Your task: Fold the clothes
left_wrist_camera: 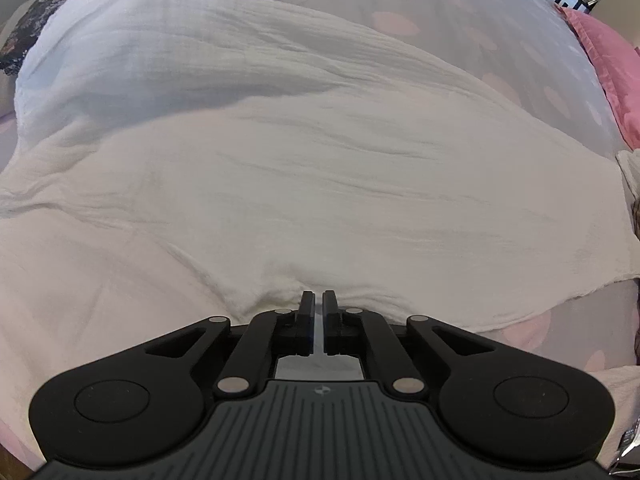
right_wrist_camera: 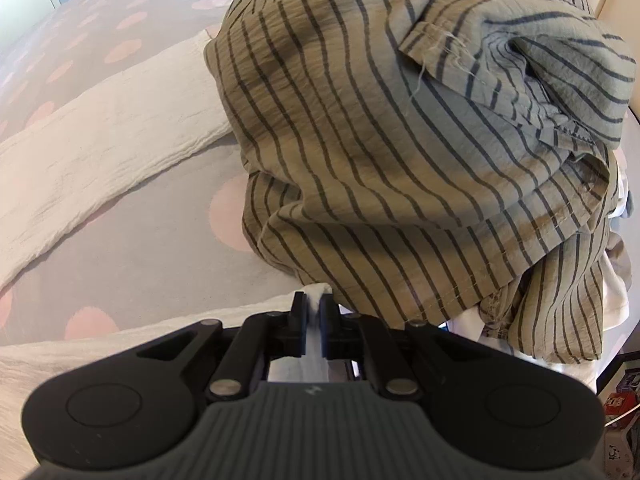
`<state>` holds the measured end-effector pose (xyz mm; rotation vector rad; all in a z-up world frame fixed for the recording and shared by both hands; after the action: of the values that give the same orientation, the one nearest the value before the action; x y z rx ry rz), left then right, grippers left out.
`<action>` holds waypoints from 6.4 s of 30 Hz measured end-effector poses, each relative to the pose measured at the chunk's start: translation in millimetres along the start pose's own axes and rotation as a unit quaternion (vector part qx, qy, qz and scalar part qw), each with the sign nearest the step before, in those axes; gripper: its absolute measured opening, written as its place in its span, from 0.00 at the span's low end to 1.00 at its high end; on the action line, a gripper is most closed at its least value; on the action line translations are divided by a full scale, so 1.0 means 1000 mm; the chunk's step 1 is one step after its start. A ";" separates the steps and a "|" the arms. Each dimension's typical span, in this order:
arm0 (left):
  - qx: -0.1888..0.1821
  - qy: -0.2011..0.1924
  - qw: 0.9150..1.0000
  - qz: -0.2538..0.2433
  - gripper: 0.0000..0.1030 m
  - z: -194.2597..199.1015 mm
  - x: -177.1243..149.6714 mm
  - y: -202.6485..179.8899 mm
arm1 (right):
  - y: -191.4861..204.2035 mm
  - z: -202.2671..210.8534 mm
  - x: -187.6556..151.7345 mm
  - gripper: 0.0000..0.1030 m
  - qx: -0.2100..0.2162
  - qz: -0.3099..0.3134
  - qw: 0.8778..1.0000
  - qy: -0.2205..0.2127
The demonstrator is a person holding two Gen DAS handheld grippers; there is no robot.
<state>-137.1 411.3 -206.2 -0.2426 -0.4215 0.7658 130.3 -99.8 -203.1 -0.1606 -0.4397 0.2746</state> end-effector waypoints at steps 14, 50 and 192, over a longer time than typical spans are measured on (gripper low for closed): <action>-0.002 -0.018 1.000 0.022 0.07 0.000 -0.004 -0.004 | -0.007 -0.008 0.002 0.07 0.003 0.008 1.000 -0.013; -0.010 -0.052 0.978 -0.202 0.29 0.042 -0.049 -0.035 | 0.074 0.030 -0.055 0.17 0.108 0.258 0.952 -0.122; 0.357 0.153 0.650 -0.653 0.03 0.141 -0.188 0.151 | 0.055 0.149 -0.145 0.06 0.013 0.670 0.717 -0.190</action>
<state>-415.0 391.3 -187.6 0.6643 0.1252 -0.6043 -73.9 -76.6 -139.4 -0.3876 -0.6688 1.7933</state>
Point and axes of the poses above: each gripper's, at about its wrist camera, not at the fingertips, and z roughly against the way its jaws point, y to its left, x to its top, the point moved 7 cm from there along -z, roughly the way its jaws point, and after that the axes turned 14 degrees about -x, right-handed, at the moved point
